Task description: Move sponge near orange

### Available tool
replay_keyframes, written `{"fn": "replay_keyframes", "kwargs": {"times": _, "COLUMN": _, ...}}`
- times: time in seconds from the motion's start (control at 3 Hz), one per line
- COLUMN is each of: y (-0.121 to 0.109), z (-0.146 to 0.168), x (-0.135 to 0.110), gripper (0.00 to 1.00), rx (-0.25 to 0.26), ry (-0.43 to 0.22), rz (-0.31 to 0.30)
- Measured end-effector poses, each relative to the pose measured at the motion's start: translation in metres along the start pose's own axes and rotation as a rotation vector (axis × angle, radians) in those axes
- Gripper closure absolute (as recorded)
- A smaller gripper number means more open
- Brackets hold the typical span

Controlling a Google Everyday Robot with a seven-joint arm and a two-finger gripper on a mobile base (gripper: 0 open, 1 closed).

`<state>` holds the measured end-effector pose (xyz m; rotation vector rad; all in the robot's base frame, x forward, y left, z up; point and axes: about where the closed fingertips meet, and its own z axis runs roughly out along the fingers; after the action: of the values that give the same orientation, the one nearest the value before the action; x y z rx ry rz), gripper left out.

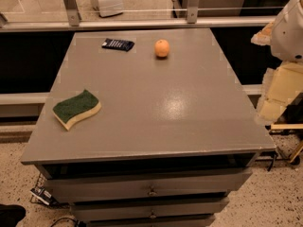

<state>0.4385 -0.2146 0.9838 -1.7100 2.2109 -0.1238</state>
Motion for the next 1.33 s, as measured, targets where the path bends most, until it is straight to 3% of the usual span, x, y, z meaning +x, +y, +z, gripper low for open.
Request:
{"fn": "replay_keyframes", "kwargs": {"times": 0.33, "y": 0.0, "z": 0.0, "x": 0.0, "gripper": 0.0, "rx": 0.0, "ry": 0.0, "rz": 0.0}}
{"fn": "replay_keyframes", "kwargs": {"times": 0.67, "y": -0.004, "z": 0.01, "x": -0.005, "gripper": 0.0, "rx": -0.004, "ry": -0.076, "rz": 0.009}}
{"fn": "replay_keyframes", "kwargs": {"times": 1.0, "y": -0.007, "z": 0.038, "x": -0.024, "gripper": 0.0, "rx": -0.023, "ry": -0.228, "rz": 0.015}}
{"fn": "replay_keyframes", "kwargs": {"times": 1.33, "y": -0.017, "z": 0.072, "x": -0.066, "gripper": 0.0, "rx": -0.041, "ry": -0.443, "rz": 0.02}}
